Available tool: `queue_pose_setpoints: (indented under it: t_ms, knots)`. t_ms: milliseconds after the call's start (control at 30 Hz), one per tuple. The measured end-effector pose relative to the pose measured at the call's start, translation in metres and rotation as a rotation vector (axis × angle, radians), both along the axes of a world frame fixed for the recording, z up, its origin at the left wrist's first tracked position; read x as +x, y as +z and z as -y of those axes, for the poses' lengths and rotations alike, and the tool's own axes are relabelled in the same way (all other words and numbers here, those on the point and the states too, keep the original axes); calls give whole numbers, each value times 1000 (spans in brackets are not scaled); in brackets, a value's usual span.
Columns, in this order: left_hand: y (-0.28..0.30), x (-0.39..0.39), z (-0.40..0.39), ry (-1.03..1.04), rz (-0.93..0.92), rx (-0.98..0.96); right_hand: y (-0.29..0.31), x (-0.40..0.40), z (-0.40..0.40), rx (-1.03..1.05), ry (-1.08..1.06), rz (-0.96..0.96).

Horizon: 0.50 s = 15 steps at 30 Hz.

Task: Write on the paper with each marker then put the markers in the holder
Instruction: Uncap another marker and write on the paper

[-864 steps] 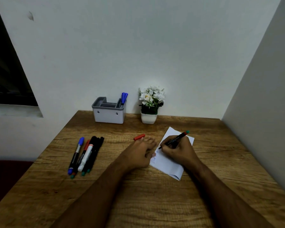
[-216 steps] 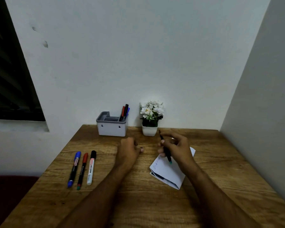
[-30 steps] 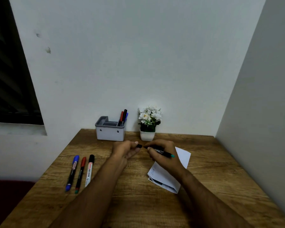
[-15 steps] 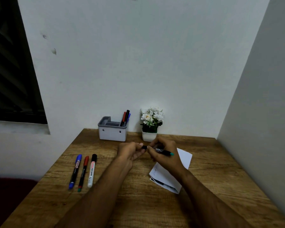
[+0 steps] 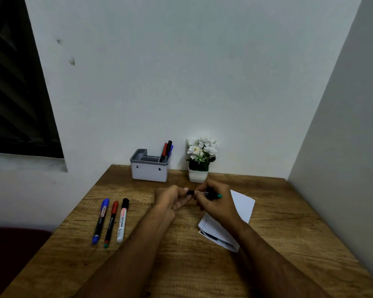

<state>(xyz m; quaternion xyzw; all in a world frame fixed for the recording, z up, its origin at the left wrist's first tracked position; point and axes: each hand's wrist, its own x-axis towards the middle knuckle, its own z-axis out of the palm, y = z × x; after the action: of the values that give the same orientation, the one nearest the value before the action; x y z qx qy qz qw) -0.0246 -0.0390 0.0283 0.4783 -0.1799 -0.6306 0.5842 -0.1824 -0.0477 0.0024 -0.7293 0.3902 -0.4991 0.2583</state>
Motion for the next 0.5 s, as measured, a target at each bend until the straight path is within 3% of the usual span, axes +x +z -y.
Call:
queue_pose_setpoints:
  t_ms: [500]
  knots:
    - [-1,19,8,211,-36,17,4,32,8,41,92,56]
